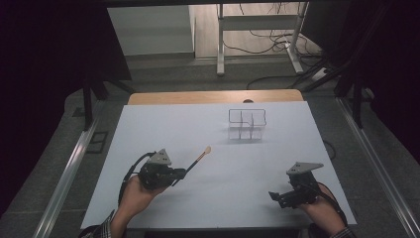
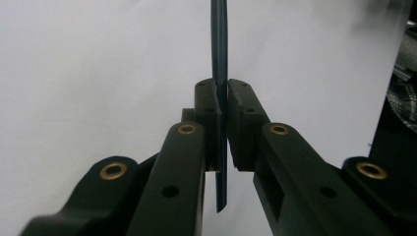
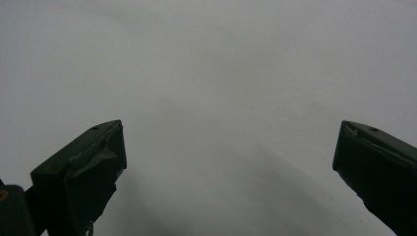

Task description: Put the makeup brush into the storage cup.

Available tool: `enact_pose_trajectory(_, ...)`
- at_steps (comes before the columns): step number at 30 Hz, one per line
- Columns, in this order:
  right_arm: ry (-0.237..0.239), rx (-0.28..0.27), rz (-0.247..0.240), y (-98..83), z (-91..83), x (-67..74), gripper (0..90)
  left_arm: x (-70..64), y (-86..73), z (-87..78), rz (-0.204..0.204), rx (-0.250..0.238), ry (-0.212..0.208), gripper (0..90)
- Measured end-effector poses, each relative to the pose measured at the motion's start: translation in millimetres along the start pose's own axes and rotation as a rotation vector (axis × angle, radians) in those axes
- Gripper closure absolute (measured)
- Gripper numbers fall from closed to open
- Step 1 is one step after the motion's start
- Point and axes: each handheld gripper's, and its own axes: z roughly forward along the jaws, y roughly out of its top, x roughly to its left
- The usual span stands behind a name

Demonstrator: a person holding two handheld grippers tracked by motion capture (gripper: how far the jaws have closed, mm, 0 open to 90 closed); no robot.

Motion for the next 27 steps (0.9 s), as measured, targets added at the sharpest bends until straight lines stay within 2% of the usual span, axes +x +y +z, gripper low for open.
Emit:
enact_pose_trajectory(16, 0.002, -0.008, 0.001, 0.5, -0.7, 0.3, 0.0, -17.1, -3.8, -5.3, -0.015, -0.084, -0.027, 84.9)
enact_pose_trajectory(18, 0.005, -0.024, 0.004, 0.9, -1.6, -0.4, 0.0, -20.5, -4.1, -6.1, -0.018, -0.105, -0.03, 84.9)
enact_pose_trajectory(22, 0.023, -0.06, 0.025, 2.5, -4.4, -0.6, 0.0, -20.8, -3.5, -3.9, -0.016, -0.117, -0.038, 84.9)
enact_pose_trajectory(27, 0.044, -0.109, 0.027, 5.2, -6.3, 0.5, 0.0, -20.2, -3.1, -0.5, -0.016, -0.12, -0.048, 84.9)
